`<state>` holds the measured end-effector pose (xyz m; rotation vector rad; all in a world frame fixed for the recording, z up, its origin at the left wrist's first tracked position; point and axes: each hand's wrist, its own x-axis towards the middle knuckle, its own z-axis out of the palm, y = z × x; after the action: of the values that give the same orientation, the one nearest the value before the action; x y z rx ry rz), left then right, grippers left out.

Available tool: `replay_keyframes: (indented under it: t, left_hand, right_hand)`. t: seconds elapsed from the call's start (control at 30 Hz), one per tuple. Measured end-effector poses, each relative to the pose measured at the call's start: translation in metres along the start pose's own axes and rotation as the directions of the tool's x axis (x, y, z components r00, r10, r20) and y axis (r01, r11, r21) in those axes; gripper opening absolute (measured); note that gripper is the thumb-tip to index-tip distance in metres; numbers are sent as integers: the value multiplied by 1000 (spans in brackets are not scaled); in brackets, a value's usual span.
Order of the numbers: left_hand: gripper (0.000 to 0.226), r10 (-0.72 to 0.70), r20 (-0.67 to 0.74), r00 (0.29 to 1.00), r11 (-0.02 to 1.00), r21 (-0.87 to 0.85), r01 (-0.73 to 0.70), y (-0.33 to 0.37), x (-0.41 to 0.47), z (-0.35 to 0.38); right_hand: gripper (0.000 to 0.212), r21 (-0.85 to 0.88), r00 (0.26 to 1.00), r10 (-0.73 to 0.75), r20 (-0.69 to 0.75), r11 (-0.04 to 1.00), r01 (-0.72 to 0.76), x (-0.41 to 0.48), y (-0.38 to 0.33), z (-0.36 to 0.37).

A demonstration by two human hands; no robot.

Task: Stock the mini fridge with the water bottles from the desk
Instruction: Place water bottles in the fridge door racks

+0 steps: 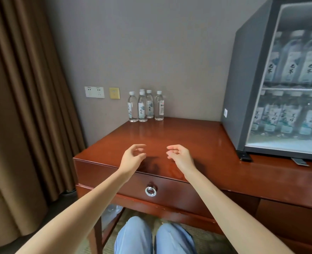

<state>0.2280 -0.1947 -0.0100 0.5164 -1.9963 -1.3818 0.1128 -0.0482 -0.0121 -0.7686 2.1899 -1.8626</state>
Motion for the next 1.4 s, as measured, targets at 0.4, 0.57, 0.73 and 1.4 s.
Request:
replay_keyframes:
  t: [0.4,0.57,0.73,1.4]
  left_hand:
    - [31,-15,7,1000,1000,-27,15,-9,28,10]
    - [32,-47,-40,998,997,-69,44,-16,57,5]
    - [34,-61,-104,993,997,-50,56,-25,94,6]
    - [65,32,-214,976,977,211,14,-90,298,25]
  right_hand:
    - [11,-57,1000,-22,21,998,23,34,4,24]
    - [4,-41,998,-32,45,999,34,65,3,46]
    - [12,-14,997,-41,66,999,42,104,6,66]
    - [39,173,994,-106,-34,979,110,312,34,138]
